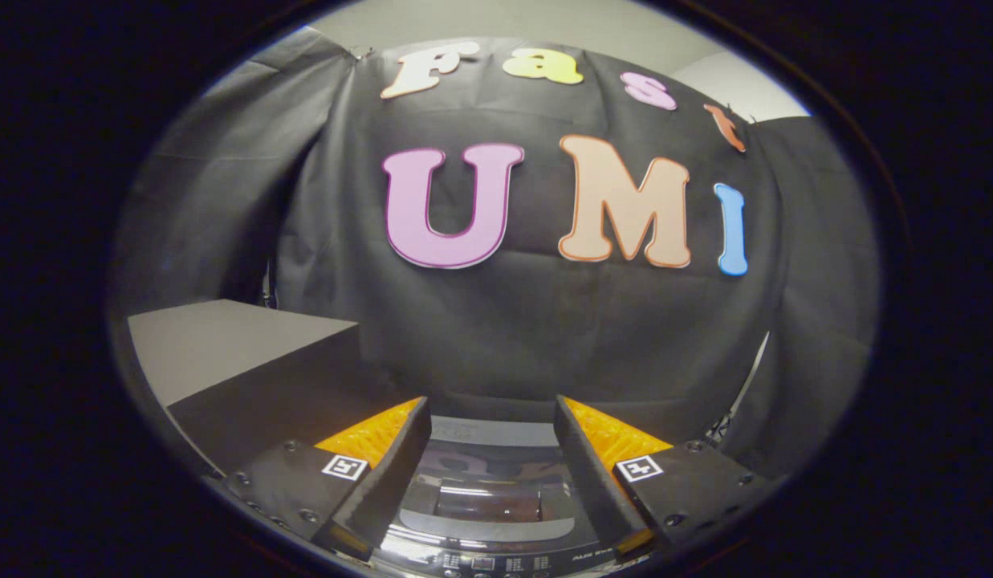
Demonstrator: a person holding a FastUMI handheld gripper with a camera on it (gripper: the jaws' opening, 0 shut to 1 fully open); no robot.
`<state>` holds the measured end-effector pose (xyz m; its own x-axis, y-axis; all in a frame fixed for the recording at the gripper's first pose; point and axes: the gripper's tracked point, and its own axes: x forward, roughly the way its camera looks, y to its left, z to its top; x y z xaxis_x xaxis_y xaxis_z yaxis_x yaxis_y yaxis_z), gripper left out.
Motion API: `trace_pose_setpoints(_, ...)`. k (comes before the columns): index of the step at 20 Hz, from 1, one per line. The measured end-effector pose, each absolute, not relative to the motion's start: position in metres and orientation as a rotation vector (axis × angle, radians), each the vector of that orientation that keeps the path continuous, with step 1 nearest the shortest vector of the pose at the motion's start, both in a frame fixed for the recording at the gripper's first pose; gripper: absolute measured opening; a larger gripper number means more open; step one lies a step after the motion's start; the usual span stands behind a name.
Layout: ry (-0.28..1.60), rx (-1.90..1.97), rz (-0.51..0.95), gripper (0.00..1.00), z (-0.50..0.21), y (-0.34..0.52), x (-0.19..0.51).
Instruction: Put the clothes into the washing machine and then close the washing machine lid.
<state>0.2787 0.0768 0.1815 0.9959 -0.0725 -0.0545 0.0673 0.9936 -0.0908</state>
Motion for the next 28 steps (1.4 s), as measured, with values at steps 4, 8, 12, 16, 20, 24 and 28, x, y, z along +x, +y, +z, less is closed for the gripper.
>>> trace_pose_setpoints(4, -0.011, -0.078, -0.041, 0.97, 0.175, 0.065, 0.238)
trace_pose_setpoints(8, -0.050, -0.080, -0.010, 0.97, 0.159, 0.050, 0.195)
trace_pose_setpoints(12, -0.033, -0.070, -0.030, 0.97, 0.135, 0.029, 0.157)
trace_pose_setpoints(16, -0.021, -0.043, -0.025, 0.98, 0.105, 0.015, 0.122)
trace_pose_setpoints(20, 0.022, 0.006, -0.014, 0.98, 0.070, 0.007, 0.092)
trace_pose_setpoints(24, 0.024, 0.022, -0.011, 0.98, 0.047, 0.003, 0.064)
trace_pose_setpoints(28, -0.042, -0.020, -0.017, 0.98, 0.038, -0.005, 0.039)
